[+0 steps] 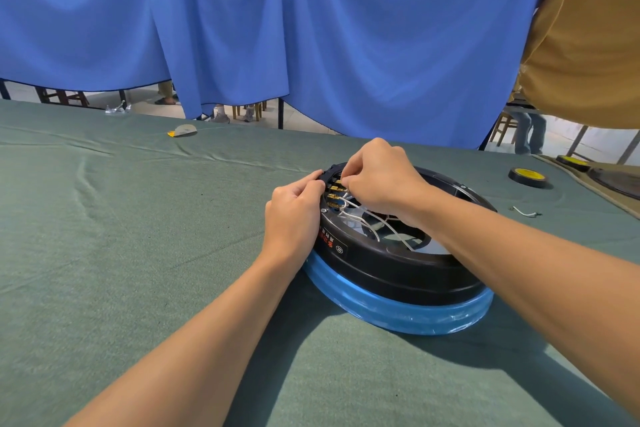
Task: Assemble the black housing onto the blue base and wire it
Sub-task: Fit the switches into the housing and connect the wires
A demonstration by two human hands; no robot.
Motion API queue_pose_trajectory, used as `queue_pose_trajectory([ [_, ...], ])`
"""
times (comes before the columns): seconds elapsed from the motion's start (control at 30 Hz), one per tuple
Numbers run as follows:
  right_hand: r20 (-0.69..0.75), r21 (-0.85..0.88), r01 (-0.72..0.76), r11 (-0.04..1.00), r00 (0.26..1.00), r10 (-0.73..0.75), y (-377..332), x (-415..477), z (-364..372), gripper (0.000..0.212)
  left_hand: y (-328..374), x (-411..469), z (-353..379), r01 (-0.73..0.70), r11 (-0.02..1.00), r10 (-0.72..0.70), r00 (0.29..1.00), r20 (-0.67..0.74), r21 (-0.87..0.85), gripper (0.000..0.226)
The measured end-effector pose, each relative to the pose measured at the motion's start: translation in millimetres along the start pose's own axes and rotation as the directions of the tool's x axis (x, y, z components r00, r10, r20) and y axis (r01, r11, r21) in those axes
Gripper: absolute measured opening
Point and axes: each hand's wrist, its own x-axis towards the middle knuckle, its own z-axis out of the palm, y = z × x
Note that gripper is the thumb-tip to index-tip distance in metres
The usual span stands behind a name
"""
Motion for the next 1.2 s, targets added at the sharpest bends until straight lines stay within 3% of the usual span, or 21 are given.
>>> queue_pose_trajectory([
  [0.2,0.076,-0.138,0.073,0.988,0.995,-0.063,-8,-2,-3,0.017,3,0,1,0.011,1.0,-0.01,1.0,-0.014,0.016,0.033],
  [0.5,0.114,-0.051,0.12,0.992,0.987,-0.113,7,-4,-14,0.014,-4,4,3,0.003,0.998,-0.003,1.0,-0.013,-0.055,0.027],
  [0.8,0.033,-0.034,0.124,0.992,0.992,-0.123,14,-9,-8,0.011,-7,8,3,0.015,1.0,-0.015,0.999,-0.049,0.001,0.03],
  [1.0,0.066,-0.023,0.173,0.985,0.983,-0.171,22,-19,-16,0.017,-2,9,2,0.019,0.999,-0.018,1.0,-0.023,0.031,0.03],
  [1.1,0.026,-0.021,0.196,0.98,0.98,-0.196,34,-28,-26,0.02,7,15,0,0.057,0.995,-0.057,0.998,0.004,0.077,0.032],
  [1.2,-0.013,0.025,0.194,0.981,0.981,-0.194,52,-40,-40,0.02,21,19,3,0.013,0.967,-0.025,0.999,0.044,0.253,0.037],
])
